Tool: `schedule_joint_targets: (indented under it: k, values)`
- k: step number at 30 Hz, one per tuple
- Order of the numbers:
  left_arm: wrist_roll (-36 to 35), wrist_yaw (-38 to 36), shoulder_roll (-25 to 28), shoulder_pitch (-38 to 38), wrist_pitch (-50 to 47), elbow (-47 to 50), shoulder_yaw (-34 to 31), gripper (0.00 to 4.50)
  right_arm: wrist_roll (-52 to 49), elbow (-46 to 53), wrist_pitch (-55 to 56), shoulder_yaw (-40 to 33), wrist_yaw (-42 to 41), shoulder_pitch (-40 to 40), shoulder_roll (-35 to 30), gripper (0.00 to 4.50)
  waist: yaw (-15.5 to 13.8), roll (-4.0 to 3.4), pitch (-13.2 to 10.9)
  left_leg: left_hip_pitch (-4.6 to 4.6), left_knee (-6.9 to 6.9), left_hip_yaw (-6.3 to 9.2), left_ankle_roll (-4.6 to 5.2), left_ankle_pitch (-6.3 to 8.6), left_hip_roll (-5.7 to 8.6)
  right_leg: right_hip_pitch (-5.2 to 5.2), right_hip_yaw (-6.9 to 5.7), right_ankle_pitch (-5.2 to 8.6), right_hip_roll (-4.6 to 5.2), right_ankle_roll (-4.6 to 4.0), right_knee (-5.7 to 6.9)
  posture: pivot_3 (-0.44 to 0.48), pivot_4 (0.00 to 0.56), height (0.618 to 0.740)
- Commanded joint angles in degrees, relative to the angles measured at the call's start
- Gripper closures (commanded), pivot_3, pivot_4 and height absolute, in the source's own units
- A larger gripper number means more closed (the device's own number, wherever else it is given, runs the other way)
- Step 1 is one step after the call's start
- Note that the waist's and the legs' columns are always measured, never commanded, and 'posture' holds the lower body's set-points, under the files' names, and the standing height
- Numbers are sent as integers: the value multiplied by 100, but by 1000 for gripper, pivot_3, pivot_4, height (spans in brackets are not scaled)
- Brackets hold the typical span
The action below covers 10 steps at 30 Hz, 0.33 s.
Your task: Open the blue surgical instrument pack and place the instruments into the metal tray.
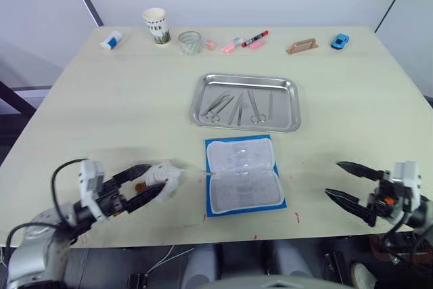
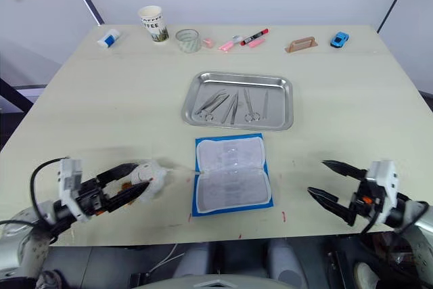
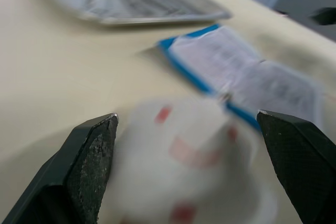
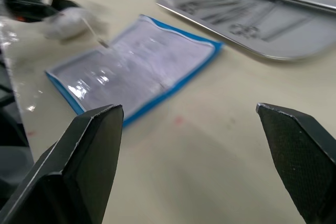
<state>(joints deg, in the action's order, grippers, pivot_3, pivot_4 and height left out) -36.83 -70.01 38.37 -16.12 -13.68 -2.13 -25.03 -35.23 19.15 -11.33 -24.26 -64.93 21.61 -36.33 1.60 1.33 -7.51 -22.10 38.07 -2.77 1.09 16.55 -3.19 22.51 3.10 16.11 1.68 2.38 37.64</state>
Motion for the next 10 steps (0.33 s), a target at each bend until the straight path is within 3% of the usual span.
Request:
schedule_joint_targets:
  k: [1, 10]
  values:
    - [28, 105, 17, -145, 188, -3, -323, 0, -143, 17, 235, -535, -171, 278, -115, 80, -48, 13, -4, 1, 0, 0, 0, 0, 1, 0, -2, 5, 10, -9, -1, 0, 150, 740]
    - [198, 543, 75, -127, -35, 190, -188, 0, -138, -189, 380, -563, -293, 397, -130, 80, -104, 11, -6, 6, 1, 3, 0, 0, 4, -4, -5, 7, 20, -13, 0, 0, 150, 740]
